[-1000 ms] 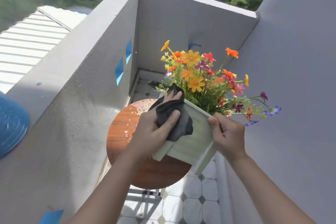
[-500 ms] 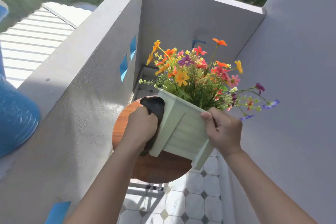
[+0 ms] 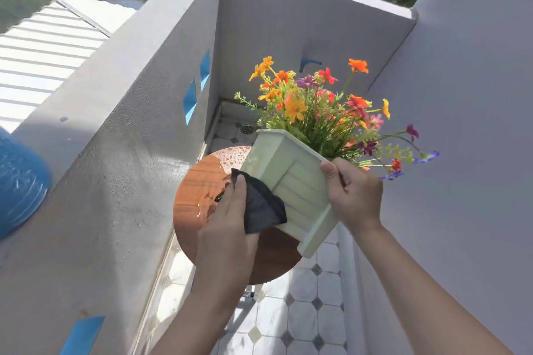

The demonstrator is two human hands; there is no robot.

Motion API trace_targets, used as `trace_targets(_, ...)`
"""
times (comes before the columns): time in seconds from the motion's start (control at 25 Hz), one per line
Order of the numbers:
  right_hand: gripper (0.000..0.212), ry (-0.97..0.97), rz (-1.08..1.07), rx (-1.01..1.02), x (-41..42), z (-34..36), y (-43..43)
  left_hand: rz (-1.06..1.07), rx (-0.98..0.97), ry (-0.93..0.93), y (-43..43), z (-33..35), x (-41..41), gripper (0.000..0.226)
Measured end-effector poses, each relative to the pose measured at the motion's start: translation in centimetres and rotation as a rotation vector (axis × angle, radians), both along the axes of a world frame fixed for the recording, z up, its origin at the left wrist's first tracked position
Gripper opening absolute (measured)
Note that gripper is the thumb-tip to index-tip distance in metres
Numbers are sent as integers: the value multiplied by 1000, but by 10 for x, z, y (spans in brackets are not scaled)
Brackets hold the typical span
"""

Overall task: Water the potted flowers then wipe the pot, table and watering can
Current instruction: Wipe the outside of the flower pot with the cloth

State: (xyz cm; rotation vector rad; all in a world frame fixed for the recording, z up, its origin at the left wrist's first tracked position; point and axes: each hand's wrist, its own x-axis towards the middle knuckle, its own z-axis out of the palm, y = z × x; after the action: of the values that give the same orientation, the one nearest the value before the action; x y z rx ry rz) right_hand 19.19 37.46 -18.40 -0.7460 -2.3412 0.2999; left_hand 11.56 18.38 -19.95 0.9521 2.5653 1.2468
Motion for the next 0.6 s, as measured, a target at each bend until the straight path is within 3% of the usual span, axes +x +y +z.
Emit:
trace_targets(0.2, 40, -7, 42, 26, -2, 4, -9, -43, 72, 123, 41, 30, -20, 79)
trace_targets(0.4, 42, 29, 45, 0, 10, 1, -4, -190, 388, -91, 2, -5, -17, 81)
trace_targets(0.48, 38, 46, 136, 3, 11, 3, -6, -295, 519, -155, 5, -10, -29, 70)
trace_targets(0.6, 36, 57, 172, 6, 11, 4, -12, -277, 603, -342, 27, -16, -49, 46)
